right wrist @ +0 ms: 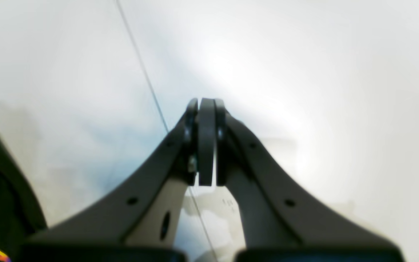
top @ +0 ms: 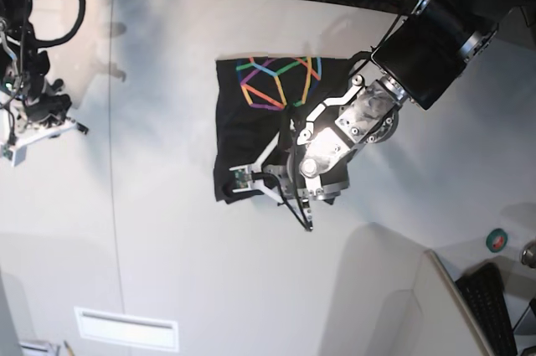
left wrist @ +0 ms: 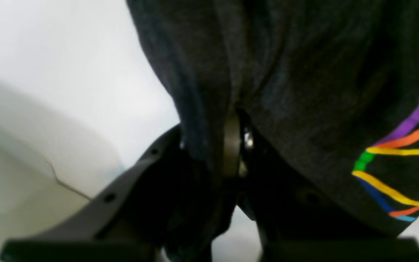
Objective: Layout the t-shirt on the table in an organized manner, then fold the t-shirt properly
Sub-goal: 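Press and square the folded shirt flat with the left gripper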
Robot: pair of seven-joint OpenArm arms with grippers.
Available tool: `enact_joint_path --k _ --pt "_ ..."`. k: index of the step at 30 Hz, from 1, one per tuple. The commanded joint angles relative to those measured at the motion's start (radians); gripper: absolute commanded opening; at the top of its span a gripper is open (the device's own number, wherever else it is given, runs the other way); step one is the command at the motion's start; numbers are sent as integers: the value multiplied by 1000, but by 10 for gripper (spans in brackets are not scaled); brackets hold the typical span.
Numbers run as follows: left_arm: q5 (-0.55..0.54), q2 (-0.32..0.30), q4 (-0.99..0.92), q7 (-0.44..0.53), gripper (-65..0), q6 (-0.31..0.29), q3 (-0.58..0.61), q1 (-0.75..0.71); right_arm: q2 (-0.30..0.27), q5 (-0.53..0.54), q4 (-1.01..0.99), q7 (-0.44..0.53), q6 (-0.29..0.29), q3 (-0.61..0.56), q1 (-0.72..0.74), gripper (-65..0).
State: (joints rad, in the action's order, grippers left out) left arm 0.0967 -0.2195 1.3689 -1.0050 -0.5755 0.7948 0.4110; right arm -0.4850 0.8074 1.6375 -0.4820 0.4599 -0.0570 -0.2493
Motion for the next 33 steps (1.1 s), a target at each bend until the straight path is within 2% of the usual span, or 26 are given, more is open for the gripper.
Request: enact_joint_path --k 1,5,33 --pt "7 -1 17 24 -650 4 18 32 -19 -7 10 21 -3 9 9 -650" --pt "8 -1 11 133 -650 4 68 29 -16 -7 -13 21 -3 6 14 -650" --pt "7 -13 7 93 -650 4 73 -13 -10 -7 -46 18 -3 7 9 -650"
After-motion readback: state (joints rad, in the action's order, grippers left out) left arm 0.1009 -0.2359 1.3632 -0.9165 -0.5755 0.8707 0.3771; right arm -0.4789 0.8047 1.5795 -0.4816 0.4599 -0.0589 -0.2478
